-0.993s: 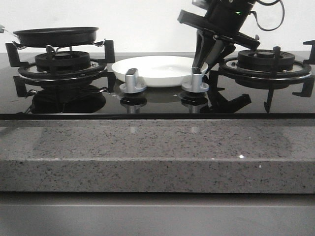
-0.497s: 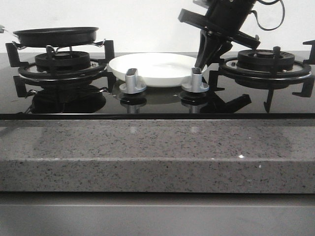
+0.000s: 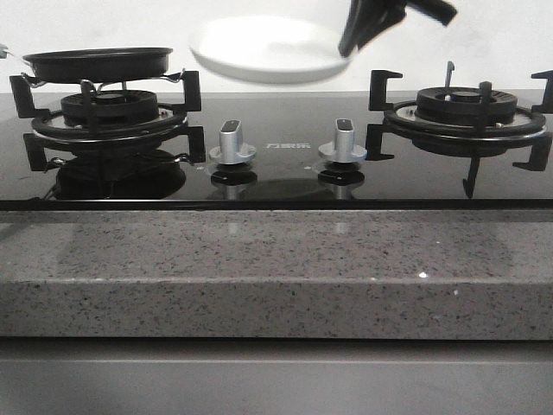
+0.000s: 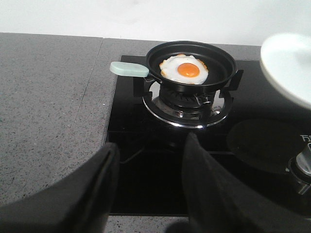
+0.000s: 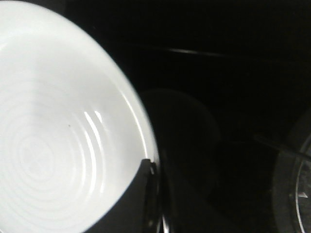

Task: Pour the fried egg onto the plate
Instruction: 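Lift the white plate with the right gripper and carry it toward the frying pan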

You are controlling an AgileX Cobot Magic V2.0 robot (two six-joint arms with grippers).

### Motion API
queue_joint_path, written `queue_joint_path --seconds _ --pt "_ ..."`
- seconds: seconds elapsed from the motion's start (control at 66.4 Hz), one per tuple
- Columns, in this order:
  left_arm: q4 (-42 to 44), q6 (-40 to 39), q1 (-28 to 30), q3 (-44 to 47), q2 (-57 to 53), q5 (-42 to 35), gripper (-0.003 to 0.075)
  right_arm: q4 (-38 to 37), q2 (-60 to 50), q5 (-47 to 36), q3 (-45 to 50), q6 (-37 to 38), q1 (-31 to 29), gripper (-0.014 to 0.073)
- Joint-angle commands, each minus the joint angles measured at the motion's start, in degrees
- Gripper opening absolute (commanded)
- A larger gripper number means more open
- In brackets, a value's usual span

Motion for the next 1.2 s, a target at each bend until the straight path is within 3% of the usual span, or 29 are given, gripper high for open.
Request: queue_joint_path --seconds 0.0,0.105,0.346,0.497,0.753,1.189 --pt "-0.3 -0.2 -0.1 -1.5 0.7 -4.3 0.0311 5.1 -4.4 5.3 -4.0 2.6 -0.5 -0.0099" --pt "-0.3 -0.2 -0.1 -1.5 0.7 -4.3 0.0311 9.2 -6.1 5.3 -4.1 2.7 -0.5 -0.0099" --pt "-0.3 -0.2 -0.1 -1.5 0.7 -4.3 0.0311 5.8 -12.6 5.4 -1.2 2.8 0.9 -0.0099" --pt "-0.3 -0.2 -0.1 -1.5 0.7 -4.3 0.0311 0.5 -20.1 5.4 8.1 2.8 2.9 -0.0099" --pt "-0.3 -0.2 -0.1 -1.5 0.7 -4.3 0.0311 -1.2 -31.9 4.8 26.6 2.8 3.6 -0.0099" --pt "-0.3 -0.2 -0.1 -1.5 0.7 -4.3 0.0311 -2.0 -39.2 -9.5 51.6 2.4 3.8 -0.0099"
